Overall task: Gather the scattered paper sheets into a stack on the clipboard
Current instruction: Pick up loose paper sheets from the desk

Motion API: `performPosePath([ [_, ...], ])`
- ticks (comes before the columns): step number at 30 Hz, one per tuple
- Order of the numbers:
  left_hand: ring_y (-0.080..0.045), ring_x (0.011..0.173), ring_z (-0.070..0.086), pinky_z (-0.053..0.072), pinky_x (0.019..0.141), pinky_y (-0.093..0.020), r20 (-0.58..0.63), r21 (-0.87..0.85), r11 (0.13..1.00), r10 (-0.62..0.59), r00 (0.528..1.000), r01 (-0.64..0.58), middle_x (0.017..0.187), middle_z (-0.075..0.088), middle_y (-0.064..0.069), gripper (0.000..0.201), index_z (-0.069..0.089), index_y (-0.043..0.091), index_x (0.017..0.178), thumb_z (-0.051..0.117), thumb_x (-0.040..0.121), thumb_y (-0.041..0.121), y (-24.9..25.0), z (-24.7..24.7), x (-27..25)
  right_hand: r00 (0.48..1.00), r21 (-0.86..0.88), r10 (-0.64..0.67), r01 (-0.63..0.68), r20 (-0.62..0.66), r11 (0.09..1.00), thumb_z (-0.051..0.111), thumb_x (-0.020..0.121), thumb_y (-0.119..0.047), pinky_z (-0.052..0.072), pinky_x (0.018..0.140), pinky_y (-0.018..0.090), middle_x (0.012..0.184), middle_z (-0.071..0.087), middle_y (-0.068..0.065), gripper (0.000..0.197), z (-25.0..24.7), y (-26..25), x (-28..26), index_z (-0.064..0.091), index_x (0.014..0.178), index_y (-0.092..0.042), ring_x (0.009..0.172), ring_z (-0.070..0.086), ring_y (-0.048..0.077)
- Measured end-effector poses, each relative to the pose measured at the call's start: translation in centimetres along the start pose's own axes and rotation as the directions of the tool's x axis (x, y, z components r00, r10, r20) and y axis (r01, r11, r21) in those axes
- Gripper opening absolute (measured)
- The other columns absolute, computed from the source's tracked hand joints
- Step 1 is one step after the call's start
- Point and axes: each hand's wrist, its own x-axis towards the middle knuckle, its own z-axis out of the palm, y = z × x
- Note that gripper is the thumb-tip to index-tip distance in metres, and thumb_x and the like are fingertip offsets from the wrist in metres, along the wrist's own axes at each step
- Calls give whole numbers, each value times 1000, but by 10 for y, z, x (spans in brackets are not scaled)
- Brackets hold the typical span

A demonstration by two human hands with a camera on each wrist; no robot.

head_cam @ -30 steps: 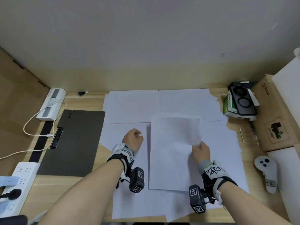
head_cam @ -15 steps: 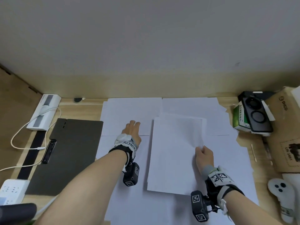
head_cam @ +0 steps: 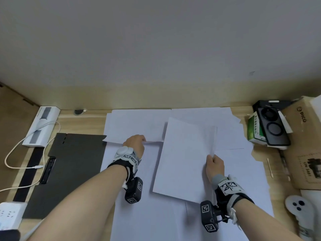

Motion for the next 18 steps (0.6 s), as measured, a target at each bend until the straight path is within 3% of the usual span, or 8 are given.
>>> performPosePath([
  [3,-24,80,60,48,66,-30,-155,-113,993,-38,987,20,93,68,-1,36,65,20,94,39,80,-1,-4,0,-12,1000,-41,-14,14,-5,999,42,98,-14,33,65,35,65,43,9,35,-7,0,-3,35,64,-9,64,39,23],
  [7,-28,76,59,46,64,-34,-355,-203,977,-8,935,-68,76,66,-4,29,61,13,76,39,79,-5,-8,-1,-20,999,-87,-23,21,-21,996,41,99,-13,32,65,35,69,46,13,33,-22,4,-9,37,67,-7,67,42,25],
  [13,-21,80,46,34,62,-29,-445,-422,889,-34,895,-176,74,53,1,20,50,12,75,42,75,-6,-3,0,-46,997,-205,46,-59,-66,977,38,99,-11,31,65,35,65,44,9,36,-49,16,-21,35,63,-8,72,46,30],
  [16,-20,87,45,32,71,-26,-472,-434,865,17,882,-249,82,56,-2,23,62,7,83,48,74,-8,12,-2,-55,996,-235,80,-90,-49,968,38,99,-11,33,67,34,74,49,13,31,-58,26,-26,41,69,-5,77,48,31],
  [18,-22,83,48,33,70,-23,-503,-422,835,108,858,-353,75,54,4,25,69,10,71,56,72,-12,22,2,-62,996,-235,88,-90,-16,968,39,97,-11,32,68,34,78,51,14,28,-64,31,-33,43,70,-5,78,48,31],
])
